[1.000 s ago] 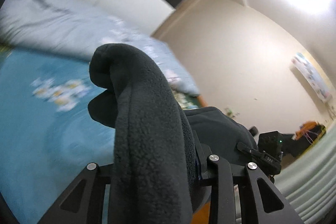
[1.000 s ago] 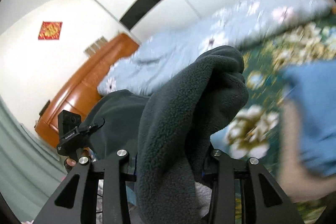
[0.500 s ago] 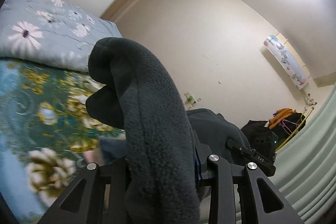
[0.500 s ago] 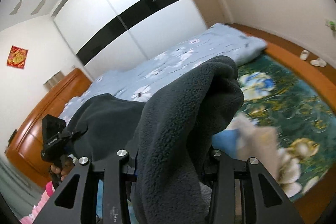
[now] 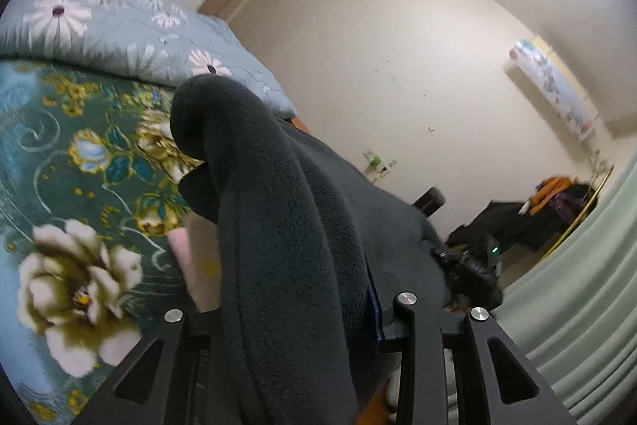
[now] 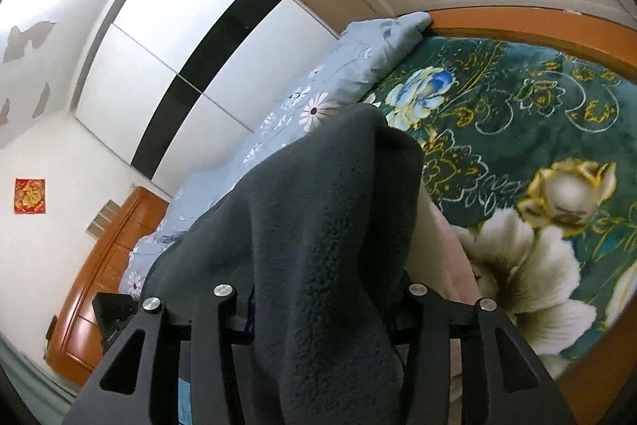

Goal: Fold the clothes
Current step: 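Lift the folded hoodie with both grippers and carry it toward the clothes stack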

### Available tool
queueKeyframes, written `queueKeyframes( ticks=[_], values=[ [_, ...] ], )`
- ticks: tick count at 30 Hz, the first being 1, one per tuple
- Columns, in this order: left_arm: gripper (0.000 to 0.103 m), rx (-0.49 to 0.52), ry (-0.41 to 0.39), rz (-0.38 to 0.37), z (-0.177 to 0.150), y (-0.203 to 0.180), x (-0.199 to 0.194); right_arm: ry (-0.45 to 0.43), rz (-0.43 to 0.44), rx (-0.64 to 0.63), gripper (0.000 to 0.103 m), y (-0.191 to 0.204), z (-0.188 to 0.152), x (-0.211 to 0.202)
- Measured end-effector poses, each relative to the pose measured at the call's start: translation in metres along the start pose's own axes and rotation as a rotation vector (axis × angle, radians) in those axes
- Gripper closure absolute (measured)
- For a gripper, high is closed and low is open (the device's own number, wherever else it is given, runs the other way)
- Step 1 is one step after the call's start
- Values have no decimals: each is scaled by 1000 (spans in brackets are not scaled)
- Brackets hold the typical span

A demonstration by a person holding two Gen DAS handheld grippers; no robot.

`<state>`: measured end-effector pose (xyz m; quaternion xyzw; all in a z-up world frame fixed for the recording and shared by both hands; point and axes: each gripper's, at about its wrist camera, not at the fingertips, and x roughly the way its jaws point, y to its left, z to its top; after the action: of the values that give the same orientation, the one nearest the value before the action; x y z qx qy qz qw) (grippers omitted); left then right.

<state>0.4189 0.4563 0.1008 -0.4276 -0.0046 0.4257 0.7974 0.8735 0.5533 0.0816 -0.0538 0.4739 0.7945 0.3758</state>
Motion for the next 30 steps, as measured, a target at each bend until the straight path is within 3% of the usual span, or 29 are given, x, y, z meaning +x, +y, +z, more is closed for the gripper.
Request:
queueKeyframes(
  ticks=[5,7,9,12,14,16,19,22,24,27,30],
  values=[
    [58,-65,24,-1,1,7,0,-6,-24,35,43,-6,-2,1],
    [44,-50,19,33,6,0,-9,-14,-41,0,39,1,-4,-6],
    [38,-29,10,73,12,-8,-21,-40,-75,-11,37,5,-3,-17],
    [26,-28,3,72,19,-10,-42,-106,-121,29,36,5,-2,-42],
    [26,-7,11,104,23,-9,-50,-162,-142,42,36,10,-1,-62],
    [26,46,-14,183,27,-16,-63,-200,-187,10,36,24,1,-77],
    [25,141,-80,261,36,-41,-78,-214,-308,-129,36,67,5,-86],
    [21,216,-84,318,37,-72,-67,-170,-368,-285,35,116,6,-65],
    [21,285,-32,355,30,-89,-45,-132,-403,-341,33,138,4,-40],
    [21,350,25,395,18,-100,-16,-63,-398,-389,33,154,-5,1],
    [21,360,77,412,9,-99,5,-22,-477,-478,33,164,-18,31]
  ],
)
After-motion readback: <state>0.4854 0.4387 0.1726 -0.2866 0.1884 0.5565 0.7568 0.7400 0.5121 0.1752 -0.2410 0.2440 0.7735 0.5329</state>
